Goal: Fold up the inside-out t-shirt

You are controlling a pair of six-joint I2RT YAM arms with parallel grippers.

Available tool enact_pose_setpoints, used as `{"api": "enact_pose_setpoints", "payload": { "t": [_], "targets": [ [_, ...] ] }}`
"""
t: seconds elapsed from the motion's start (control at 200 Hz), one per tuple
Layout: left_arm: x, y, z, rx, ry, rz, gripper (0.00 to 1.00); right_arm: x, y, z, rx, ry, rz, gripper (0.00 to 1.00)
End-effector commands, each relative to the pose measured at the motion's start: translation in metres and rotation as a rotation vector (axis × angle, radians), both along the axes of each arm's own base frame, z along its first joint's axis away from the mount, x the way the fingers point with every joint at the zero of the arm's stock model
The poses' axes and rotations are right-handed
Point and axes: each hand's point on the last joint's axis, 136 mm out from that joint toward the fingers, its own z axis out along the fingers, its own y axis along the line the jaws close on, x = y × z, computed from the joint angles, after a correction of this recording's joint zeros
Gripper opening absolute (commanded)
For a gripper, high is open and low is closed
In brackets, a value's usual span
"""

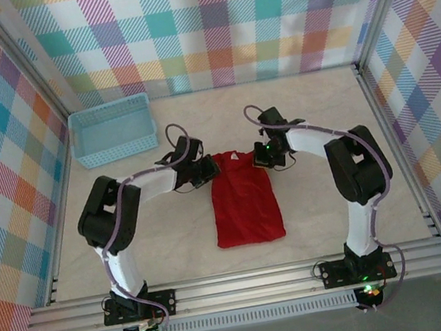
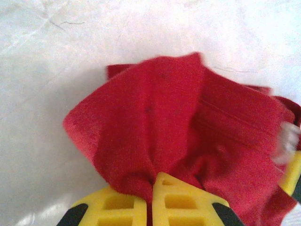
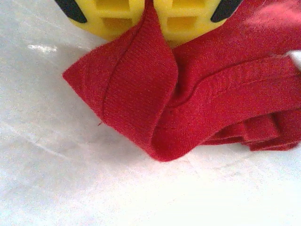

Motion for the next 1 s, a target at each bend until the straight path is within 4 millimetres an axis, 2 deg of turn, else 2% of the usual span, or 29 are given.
{"api": "enact_pose_setpoints", "payload": {
  "t": [0.0, 0.195, 0.335, 0.435, 0.515, 0.62, 0.765, 0.795, 0.825, 0.925, 0.995],
  "targets": [
    [0.006, 0.002, 0.038, -0.062, -0.115, 0.038, 0.0, 0.006, 0.008, 0.038, 0.123, -0.087, 0.007, 0.0],
    [-0.002, 0.009, 0.054, -0.116, -0.171, 0.065, 0.0, 0.002, 0.01, 0.072, 0.259, -0.151, 0.006, 0.0],
    [0.002, 0.01, 0.08, -0.146, -0.236, 0.076, 0.0, 0.007, 0.008, 0.102, 0.285, -0.22, 0.016, 0.0],
    [0.012, 0.015, 0.104, -0.152, -0.287, 0.097, 0.0, 0.017, 0.004, 0.118, 0.299, -0.26, 0.003, 0.0],
    [0.026, 0.018, 0.127, -0.167, -0.327, 0.107, 0.0, 0.032, -0.002, 0.133, 0.306, -0.291, -0.006, 0.0],
    [0.053, 0.023, 0.163, -0.174, -0.397, 0.123, 0.0, 0.062, -0.014, 0.161, 0.309, -0.357, -0.026, 0.0],
    [0.101, 0.027, 0.221, -0.199, -0.515, 0.129, 0.0, 0.115, -0.03, 0.213, 0.336, -0.48, -0.045, 0.0],
    [0.111, 0.028, 0.234, -0.206, -0.546, 0.128, 0.0, 0.124, -0.032, 0.219, 0.338, -0.491, -0.043, 0.0],
    [0.12, 0.029, 0.246, -0.208, -0.576, 0.125, 0.0, 0.133, -0.031, 0.234, 0.344, -0.525, -0.032, 0.0],
    [0.138, 0.031, 0.264, -0.194, -0.635, 0.111, 0.0, 0.155, -0.032, 0.258, 0.336, -0.592, -0.011, 0.0],
    [0.137, 0.028, 0.258, -0.181, -0.638, 0.079, 0.0, 0.158, -0.029, 0.265, 0.345, -0.618, 0.017, 0.0]
  ]
}}
